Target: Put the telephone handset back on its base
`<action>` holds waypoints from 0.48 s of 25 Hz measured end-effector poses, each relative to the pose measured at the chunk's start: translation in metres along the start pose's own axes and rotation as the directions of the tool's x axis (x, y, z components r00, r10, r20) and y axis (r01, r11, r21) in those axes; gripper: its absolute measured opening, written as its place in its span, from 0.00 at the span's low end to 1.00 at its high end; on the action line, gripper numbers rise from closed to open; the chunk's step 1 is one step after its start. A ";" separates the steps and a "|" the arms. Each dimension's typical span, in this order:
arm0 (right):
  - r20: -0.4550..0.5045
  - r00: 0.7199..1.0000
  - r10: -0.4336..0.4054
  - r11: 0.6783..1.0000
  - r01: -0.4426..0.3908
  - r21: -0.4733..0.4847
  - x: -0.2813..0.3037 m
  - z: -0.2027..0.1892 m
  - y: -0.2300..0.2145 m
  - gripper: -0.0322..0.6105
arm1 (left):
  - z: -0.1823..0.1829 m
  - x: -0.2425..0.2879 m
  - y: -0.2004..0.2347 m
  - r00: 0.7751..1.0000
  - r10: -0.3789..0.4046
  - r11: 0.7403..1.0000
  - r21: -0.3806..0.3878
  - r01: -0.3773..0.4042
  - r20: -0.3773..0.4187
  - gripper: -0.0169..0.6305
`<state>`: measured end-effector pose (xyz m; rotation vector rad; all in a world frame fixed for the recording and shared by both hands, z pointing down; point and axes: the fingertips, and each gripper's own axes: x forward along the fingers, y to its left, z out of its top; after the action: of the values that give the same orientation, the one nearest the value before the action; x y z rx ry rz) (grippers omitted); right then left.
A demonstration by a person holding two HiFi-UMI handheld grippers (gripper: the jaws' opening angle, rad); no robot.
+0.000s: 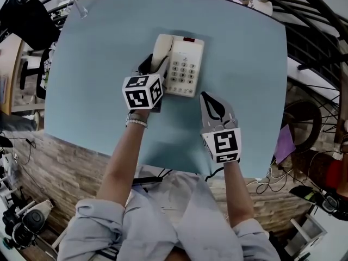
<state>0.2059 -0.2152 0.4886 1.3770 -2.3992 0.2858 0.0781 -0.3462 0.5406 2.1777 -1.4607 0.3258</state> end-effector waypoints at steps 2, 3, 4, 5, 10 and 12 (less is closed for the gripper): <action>-0.001 1.000 -0.001 1.000 0.001 0.000 0.001 0.000 0.000 0.06 | -0.001 0.001 -0.001 1.000 0.014 0.999 0.035 -0.014 0.008 0.36; -0.001 1.000 -0.002 1.000 0.002 0.000 0.002 0.000 -0.001 0.06 | -0.001 0.002 -0.002 1.000 0.024 0.998 0.055 -0.025 0.011 0.36; -0.001 1.000 -0.003 1.000 0.003 0.000 0.002 0.000 -0.002 0.06 | -0.001 0.004 -0.002 0.999 0.036 0.997 0.074 -0.037 0.013 0.36; -0.002 1.000 -0.003 1.000 0.003 0.000 0.002 0.000 -0.003 0.06 | -0.002 0.005 -0.003 0.999 0.048 0.995 0.090 -0.049 0.014 0.36; -0.012 1.000 -0.008 1.000 0.008 -0.003 0.002 -0.004 -0.004 0.06 | -0.004 0.008 -0.004 0.999 0.046 0.992 0.114 -0.046 -0.004 0.36; -0.015 1.000 -0.008 1.000 0.008 -0.004 0.001 -0.006 -0.004 0.06 | -0.008 0.010 -0.006 0.999 0.020 0.993 0.120 -0.016 -0.033 0.36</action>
<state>0.2096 -0.2158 0.4947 1.3778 -2.3802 0.2878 0.0883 -0.3480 0.5497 2.2427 -1.4772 0.4653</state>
